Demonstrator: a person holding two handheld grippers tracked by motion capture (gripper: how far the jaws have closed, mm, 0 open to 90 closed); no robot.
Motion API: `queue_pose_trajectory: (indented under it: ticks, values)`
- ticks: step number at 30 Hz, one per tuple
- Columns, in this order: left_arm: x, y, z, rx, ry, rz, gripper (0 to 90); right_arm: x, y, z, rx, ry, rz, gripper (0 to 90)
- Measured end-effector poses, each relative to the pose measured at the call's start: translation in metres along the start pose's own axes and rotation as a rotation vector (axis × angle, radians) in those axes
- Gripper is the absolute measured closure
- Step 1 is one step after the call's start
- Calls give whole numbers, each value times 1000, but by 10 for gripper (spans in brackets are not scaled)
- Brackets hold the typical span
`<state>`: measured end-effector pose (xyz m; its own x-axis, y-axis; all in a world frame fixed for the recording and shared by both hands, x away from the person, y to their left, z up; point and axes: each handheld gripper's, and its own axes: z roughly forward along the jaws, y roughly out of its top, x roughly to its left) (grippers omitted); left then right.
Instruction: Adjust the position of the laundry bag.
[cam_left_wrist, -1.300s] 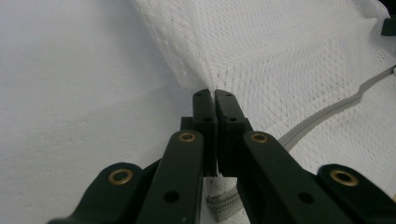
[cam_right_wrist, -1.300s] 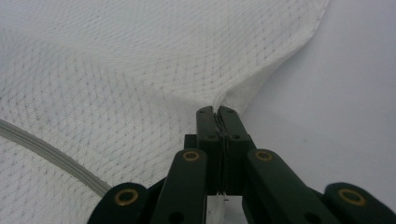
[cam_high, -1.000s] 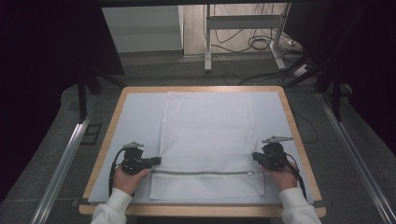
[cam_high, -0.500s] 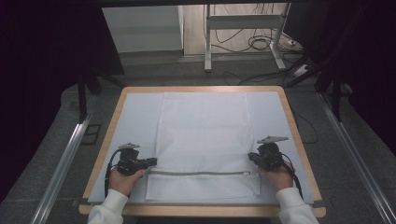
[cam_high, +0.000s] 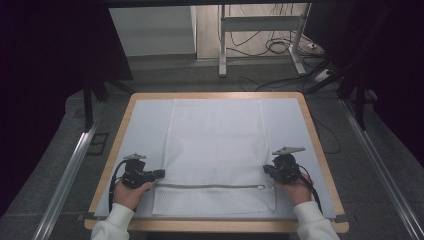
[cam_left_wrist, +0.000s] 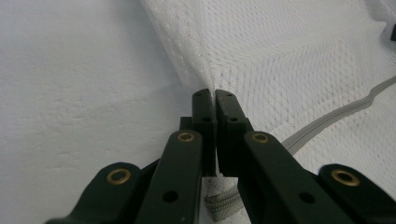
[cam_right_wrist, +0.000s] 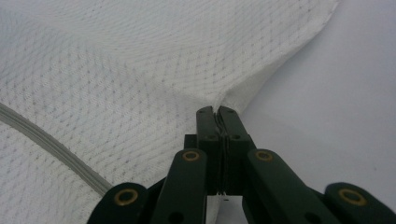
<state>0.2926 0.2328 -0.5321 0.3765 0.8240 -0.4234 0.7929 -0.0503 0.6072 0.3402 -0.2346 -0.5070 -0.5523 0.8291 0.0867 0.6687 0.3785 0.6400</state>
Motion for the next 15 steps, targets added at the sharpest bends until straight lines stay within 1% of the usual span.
queue_pose_trajectory:
  ticks: [5,12,13,14,15]
  values:
    - [2,0,1,2,3,-12,880,0,-1,-1,2,4,-1,873]
    - [3,0,2,7,12,0,863,-1,-2,-1,5,6,-3,871]
    - [3,0,2,5,8,3,847,-1,-2,-1,3,4,0,869]
    - [3,1,1,9,5,8,800,-1,-2,-1,4,1,0,860]
    - [3,1,1,10,15,16,704,-1,-2,-1,-1,-2,6,833]
